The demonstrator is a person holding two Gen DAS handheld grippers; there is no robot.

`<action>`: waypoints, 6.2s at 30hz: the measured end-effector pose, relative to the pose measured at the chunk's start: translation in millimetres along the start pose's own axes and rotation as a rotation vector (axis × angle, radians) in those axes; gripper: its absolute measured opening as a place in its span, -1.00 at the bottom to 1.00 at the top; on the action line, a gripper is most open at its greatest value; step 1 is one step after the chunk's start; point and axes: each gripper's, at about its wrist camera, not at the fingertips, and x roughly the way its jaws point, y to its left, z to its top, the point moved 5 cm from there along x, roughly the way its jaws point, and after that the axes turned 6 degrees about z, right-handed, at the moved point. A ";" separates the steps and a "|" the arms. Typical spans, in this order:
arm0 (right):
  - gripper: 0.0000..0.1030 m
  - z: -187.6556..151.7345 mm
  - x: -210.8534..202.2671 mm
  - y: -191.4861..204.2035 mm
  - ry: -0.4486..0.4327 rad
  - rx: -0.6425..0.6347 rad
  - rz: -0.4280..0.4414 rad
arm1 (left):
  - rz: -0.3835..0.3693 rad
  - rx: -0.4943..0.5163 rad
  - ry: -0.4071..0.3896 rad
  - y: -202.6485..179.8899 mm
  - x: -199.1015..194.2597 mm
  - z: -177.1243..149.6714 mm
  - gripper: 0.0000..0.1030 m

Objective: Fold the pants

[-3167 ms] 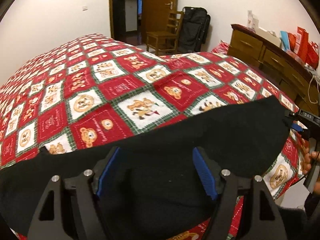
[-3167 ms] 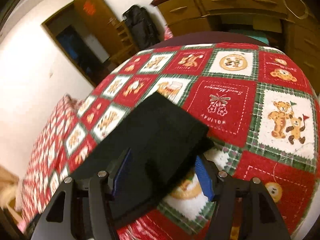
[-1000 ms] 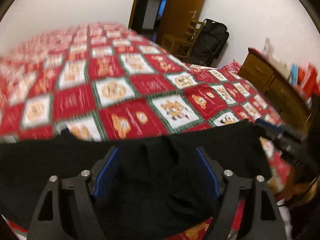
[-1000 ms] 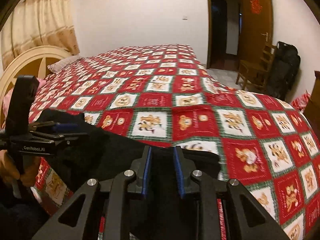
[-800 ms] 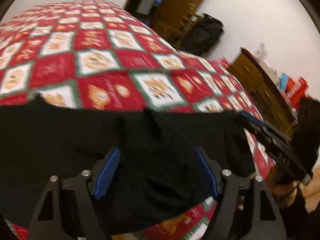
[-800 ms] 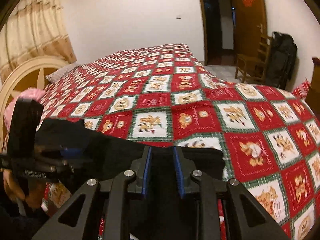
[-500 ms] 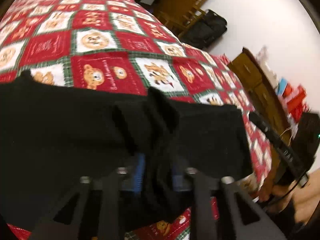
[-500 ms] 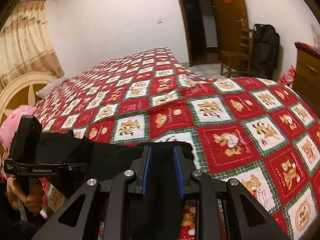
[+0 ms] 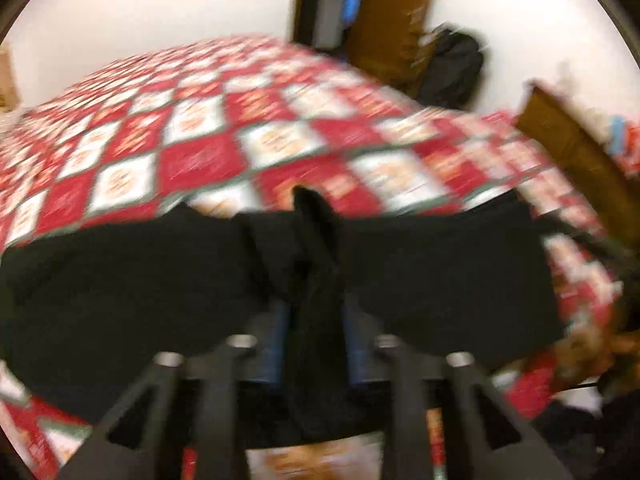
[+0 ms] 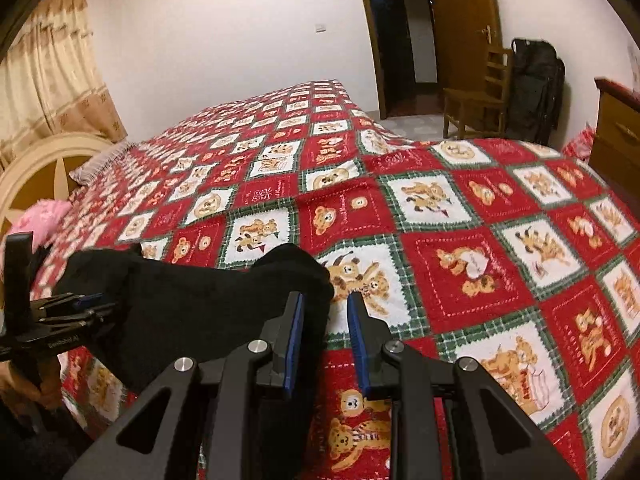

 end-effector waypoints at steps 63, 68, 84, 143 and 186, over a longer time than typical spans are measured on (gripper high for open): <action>-0.56 -0.6 65.1 152.9 0.056 -0.102 0.333 | 0.275 -0.769 -0.140 275.0 -22.5 -50.7 -0.60; -0.56 9.0 54.1 102.2 0.022 0.080 0.309 | 0.278 -0.670 -0.228 251.2 -49.9 -25.9 -0.62; -0.56 4.8 -25.9 -22.3 -0.138 0.298 0.098 | -0.235 0.151 -0.438 -70.8 -96.4 48.2 -0.62; -0.17 -0.8 -26.9 64.5 -0.028 -0.151 0.076 | 0.274 -0.091 -0.100 76.9 19.0 60.1 0.88; 0.33 -43.1 -23.0 -15.7 -0.008 0.332 0.047 | 0.227 -0.050 -0.072 34.8 15.5 43.8 0.88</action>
